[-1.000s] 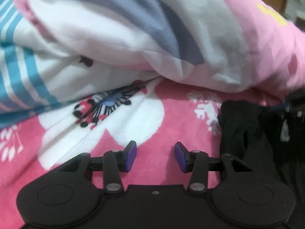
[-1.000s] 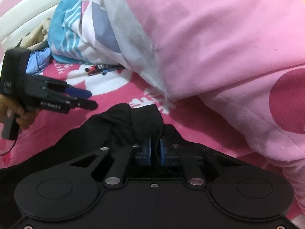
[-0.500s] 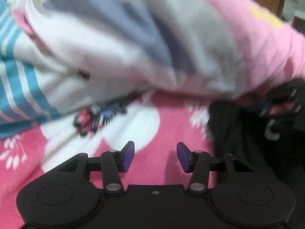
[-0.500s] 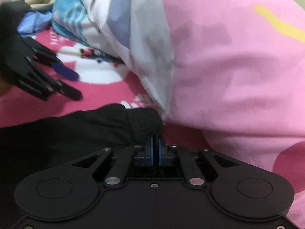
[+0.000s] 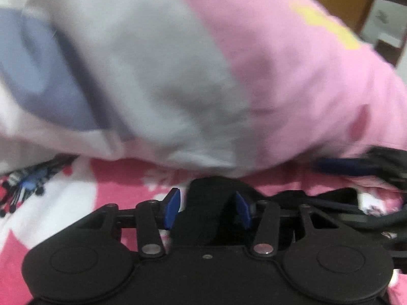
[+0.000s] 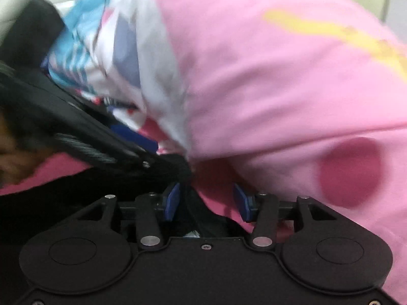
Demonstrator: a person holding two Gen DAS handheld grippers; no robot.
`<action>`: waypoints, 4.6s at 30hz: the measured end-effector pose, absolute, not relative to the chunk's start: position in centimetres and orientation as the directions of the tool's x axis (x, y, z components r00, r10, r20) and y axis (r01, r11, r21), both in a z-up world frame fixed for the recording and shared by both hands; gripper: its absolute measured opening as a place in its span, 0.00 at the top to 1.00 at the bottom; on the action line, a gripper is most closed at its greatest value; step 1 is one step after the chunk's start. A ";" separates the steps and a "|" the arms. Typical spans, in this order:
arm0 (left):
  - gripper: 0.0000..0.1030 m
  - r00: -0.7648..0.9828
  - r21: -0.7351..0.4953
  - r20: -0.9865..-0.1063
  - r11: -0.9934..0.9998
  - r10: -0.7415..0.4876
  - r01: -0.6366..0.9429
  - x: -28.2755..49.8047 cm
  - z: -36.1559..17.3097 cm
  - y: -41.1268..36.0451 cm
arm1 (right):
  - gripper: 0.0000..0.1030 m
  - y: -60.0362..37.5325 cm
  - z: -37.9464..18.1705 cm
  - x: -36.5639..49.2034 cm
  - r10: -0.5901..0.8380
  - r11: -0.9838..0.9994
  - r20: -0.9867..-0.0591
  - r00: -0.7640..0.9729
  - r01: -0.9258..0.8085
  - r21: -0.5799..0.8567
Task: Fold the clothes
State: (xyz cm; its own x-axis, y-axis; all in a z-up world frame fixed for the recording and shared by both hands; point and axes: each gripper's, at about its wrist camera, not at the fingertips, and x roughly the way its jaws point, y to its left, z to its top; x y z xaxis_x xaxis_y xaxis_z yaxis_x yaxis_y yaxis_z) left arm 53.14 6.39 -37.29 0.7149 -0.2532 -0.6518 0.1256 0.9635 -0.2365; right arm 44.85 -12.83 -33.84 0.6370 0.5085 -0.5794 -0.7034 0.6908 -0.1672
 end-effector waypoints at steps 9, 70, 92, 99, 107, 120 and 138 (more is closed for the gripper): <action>0.52 0.723 -0.159 -0.658 0.977 -0.211 0.140 52.4 -38.4 6.4 | 0.45 -20.7 -33.7 44.6 0.416 0.712 -0.648 0.638 -0.672 -0.205; 0.44 0.708 -0.129 -0.705 0.990 -0.047 -0.062 31.9 -31.9 15.4 | 0.48 -32.7 -34.6 25.5 0.386 0.918 -0.683 0.620 -0.188 0.349; 0.42 0.352 -0.336 -0.887 0.941 -0.299 -0.046 10.5 -32.0 16.9 | 0.42 -29.6 -32.1 16.4 0.282 0.959 -0.757 0.589 -0.155 0.237; 0.39 0.199 -0.293 -0.935 0.955 -0.295 0.038 4.0 -33.3 14.9 | 0.27 -30.3 -32.4 8.3 0.190 0.981 -0.869 0.456 -0.114 0.155; 0.34 0.071 -0.265 -0.959 0.957 -0.274 0.115 1.5 -36.4 13.9 | 0.23 -29.8 -34.8 0.4 0.120 0.992 -0.929 0.351 0.003 0.130; 0.22 0.072 -0.164 -0.980 0.953 -0.188 0.253 -0.7 -37.5 11.2 | 0.22 -25.9 -36.3 -4.9 0.106 0.993 -0.957 0.271 0.021 0.116; 0.94 0.071 -0.093 -0.989 0.920 -0.129 0.380 -1.7 -35.2 13.3 | 0.90 -26.4 -35.8 -8.1 0.020 0.994 -0.962 0.272 0.102 0.049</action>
State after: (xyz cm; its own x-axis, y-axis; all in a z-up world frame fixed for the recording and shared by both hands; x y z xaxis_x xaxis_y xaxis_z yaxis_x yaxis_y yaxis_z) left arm -1.65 13.25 -35.19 0.0709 -0.1292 -0.9891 0.3796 0.9205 -0.0930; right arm -8.06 -26.36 -35.77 0.2715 0.0201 -0.9622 0.1016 0.9936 0.0494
